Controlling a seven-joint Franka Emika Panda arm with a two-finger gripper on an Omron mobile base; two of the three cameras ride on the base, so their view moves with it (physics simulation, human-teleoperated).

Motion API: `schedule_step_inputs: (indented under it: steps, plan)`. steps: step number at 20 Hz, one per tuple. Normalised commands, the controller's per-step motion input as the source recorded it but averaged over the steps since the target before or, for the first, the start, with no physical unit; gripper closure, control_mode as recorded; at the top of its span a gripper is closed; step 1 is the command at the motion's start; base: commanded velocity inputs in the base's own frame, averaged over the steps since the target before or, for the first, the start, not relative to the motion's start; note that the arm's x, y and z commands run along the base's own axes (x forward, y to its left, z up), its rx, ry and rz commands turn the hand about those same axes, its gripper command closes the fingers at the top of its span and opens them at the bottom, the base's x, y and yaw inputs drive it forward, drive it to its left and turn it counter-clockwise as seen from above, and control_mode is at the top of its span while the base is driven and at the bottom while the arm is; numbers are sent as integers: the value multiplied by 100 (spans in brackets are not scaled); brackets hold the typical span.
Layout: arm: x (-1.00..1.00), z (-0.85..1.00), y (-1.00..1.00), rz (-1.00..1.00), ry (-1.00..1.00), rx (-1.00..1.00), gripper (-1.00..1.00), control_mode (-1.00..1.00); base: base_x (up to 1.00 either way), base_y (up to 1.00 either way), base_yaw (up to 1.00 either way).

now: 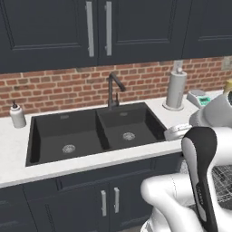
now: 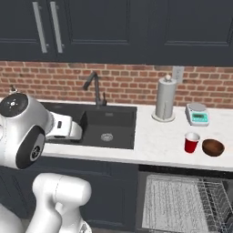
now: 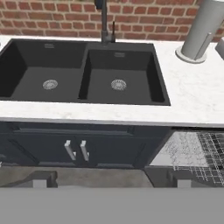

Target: Pick up the cup and bowl from the counter, place them in the dishwasher, and close the dishwasher door.

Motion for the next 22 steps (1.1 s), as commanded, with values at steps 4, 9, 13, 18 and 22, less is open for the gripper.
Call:
schedule_step_inputs:
  steps: [4, 9, 13, 18, 22]
  plan:
    - [0, 0, 0, 0, 0, 0, -100, 100, 10, 74, -62]
    - [0, 0, 0, 0, 0, 0, -100, 100, 4, 64, -76]
    - [0, 0, 0, 0, 0, 0, -100, 100, 12, 49, -79]
    - [0, 0, 0, 0, 0, 0, -100, 100, 6, 32, -59]
    - [0, 0, 0, 0, 0, 0, -100, 100, 34, -1, -50]
